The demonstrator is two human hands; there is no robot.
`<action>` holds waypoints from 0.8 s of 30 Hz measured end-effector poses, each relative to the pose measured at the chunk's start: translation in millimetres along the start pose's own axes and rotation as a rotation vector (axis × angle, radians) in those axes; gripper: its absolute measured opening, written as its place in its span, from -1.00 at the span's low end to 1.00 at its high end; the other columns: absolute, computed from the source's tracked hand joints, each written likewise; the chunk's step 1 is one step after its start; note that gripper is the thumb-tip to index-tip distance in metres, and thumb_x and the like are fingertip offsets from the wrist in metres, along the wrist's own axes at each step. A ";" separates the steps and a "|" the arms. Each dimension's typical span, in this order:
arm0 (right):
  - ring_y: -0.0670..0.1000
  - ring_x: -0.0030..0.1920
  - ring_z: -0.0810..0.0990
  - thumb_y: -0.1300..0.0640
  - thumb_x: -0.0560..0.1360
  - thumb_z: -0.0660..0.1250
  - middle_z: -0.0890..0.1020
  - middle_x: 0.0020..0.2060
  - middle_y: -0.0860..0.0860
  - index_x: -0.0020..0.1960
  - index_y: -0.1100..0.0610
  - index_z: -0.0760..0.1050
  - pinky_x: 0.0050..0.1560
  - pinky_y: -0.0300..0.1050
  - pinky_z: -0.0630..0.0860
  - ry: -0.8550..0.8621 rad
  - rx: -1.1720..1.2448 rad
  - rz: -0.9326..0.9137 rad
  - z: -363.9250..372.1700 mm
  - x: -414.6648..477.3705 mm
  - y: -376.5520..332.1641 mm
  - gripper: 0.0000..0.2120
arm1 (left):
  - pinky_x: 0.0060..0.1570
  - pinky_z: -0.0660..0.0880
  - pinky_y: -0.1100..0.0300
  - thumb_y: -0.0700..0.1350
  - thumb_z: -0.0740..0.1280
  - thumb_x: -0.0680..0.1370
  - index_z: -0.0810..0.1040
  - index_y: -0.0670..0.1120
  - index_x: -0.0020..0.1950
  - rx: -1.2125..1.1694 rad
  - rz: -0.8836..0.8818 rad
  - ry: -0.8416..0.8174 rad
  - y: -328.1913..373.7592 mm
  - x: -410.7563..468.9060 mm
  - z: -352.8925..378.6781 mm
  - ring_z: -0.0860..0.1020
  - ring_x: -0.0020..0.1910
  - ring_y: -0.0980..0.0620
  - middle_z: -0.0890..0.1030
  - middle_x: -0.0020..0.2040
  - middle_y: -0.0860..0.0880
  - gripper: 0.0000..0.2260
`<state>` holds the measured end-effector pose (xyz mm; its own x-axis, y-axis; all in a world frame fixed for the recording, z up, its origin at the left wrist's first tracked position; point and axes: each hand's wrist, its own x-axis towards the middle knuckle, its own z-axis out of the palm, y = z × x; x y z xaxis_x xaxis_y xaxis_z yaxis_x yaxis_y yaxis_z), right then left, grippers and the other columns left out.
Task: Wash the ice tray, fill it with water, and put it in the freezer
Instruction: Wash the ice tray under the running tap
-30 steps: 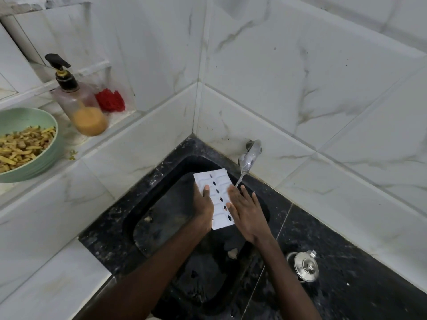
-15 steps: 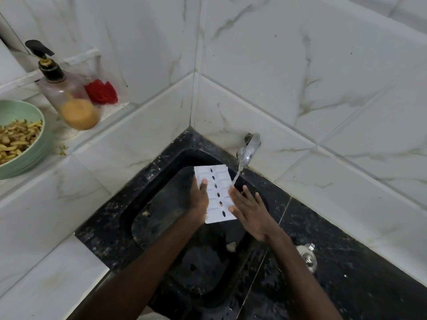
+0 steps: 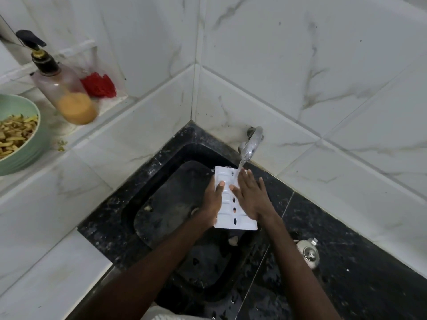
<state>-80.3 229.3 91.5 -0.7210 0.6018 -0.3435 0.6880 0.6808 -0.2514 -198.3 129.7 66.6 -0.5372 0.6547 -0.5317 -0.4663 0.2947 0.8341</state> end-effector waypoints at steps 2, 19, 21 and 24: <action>-0.03 0.64 -0.30 -0.26 0.70 -0.19 -0.20 0.65 -0.06 0.68 0.08 -0.22 0.63 0.11 -0.29 0.000 0.045 0.069 3.0 8.0 -0.8 -0.33 | 0.02 0.63 0.06 -0.02 0.21 0.73 0.37 0.02 0.57 0.029 -0.007 -0.042 -5.7 0.4 2.0 0.65 0.16 -0.04 0.62 0.31 -0.09 -0.61; 0.03 0.38 0.55 -0.15 0.69 0.23 0.53 0.43 0.00 0.53 -0.08 0.36 0.46 0.06 0.42 0.280 1.137 0.452 91.4 -58.1 -70.3 -0.56 | 0.16 0.59 -0.29 -0.28 0.29 0.63 0.41 -0.03 0.44 -0.479 -0.267 0.155 -8.8 20.6 -49.7 0.63 0.17 -0.24 0.62 0.23 -0.17 -0.61; 0.08 0.20 0.67 -0.09 0.69 0.25 0.59 0.31 0.02 0.40 -0.09 0.40 0.26 0.07 0.60 0.244 1.501 0.523 85.4 -48.7 -70.3 -0.70 | 0.07 0.62 -0.18 -0.31 0.31 0.61 0.48 -0.10 0.41 -0.525 -0.286 0.103 -9.5 14.3 -46.0 0.65 0.14 -0.22 0.65 0.22 -0.19 -0.63; 0.15 0.17 0.69 0.05 0.69 0.29 0.62 0.27 0.08 0.51 0.11 0.34 0.12 -0.01 0.65 0.340 1.750 0.569 72.8 -33.6 -62.1 -0.58 | 0.10 0.62 -0.12 -0.35 0.37 0.57 0.52 -0.17 0.39 -0.533 -0.313 -0.012 -11.5 9.7 -48.5 0.63 0.23 -0.22 0.66 0.25 -0.21 -0.61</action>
<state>-92.8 136.4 52.8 -0.2362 0.7699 -0.5928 -0.0439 -0.6179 -0.7850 -232.2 98.9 44.6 -0.3112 0.6023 -0.7351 -0.8894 0.0880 0.4486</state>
